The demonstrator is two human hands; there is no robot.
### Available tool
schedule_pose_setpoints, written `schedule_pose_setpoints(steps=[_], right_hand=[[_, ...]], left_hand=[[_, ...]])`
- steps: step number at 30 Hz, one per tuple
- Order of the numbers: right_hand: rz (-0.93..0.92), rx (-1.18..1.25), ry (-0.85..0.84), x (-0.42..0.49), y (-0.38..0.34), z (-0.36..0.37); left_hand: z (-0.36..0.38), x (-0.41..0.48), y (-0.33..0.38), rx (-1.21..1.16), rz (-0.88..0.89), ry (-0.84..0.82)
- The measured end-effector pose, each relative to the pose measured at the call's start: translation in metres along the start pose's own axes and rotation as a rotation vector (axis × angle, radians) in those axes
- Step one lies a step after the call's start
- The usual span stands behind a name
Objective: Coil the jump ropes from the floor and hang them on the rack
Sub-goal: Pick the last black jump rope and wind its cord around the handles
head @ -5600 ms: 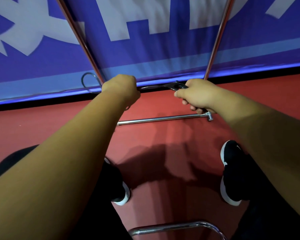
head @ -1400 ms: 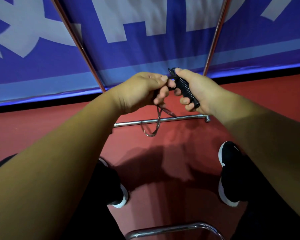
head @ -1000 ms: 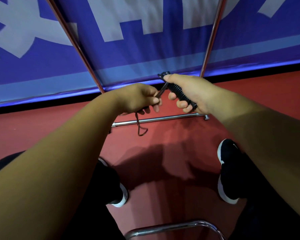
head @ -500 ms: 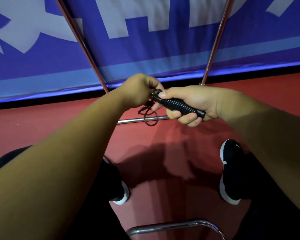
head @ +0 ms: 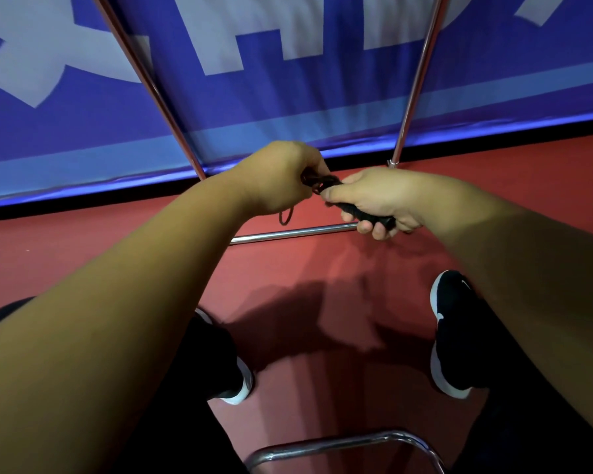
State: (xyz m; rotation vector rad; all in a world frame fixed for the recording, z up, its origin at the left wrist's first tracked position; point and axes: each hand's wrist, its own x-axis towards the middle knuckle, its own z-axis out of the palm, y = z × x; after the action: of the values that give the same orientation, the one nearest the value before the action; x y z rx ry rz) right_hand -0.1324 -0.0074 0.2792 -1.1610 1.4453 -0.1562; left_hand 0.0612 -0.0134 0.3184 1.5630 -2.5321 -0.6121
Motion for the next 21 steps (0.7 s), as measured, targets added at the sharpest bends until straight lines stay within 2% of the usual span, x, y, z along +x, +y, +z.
schedule_pose_setpoints(steps=[6,9,12,18,21], right_hand=[[-0.047,0.125,0.03,-0.005,-0.007,0.004],[-0.035,0.207,0.091,-0.005,-0.01,0.007],[-0.035,0.296,0.135,0.0,-0.01,0.007],[-0.026,0.427,0.118,0.003,-0.012,0.003],[-0.045,0.411,0.133,0.003,-0.012,0.003]], left_hand=[[0.002,0.006,-0.006,0.087,-0.176,-0.038],[0.009,0.005,-0.005,0.049,-0.238,0.013],[0.013,0.004,0.002,-0.147,-0.297,0.083],[0.008,0.0,0.011,-0.672,-0.38,0.115],[0.008,-0.002,0.001,-0.753,-0.379,0.092]])
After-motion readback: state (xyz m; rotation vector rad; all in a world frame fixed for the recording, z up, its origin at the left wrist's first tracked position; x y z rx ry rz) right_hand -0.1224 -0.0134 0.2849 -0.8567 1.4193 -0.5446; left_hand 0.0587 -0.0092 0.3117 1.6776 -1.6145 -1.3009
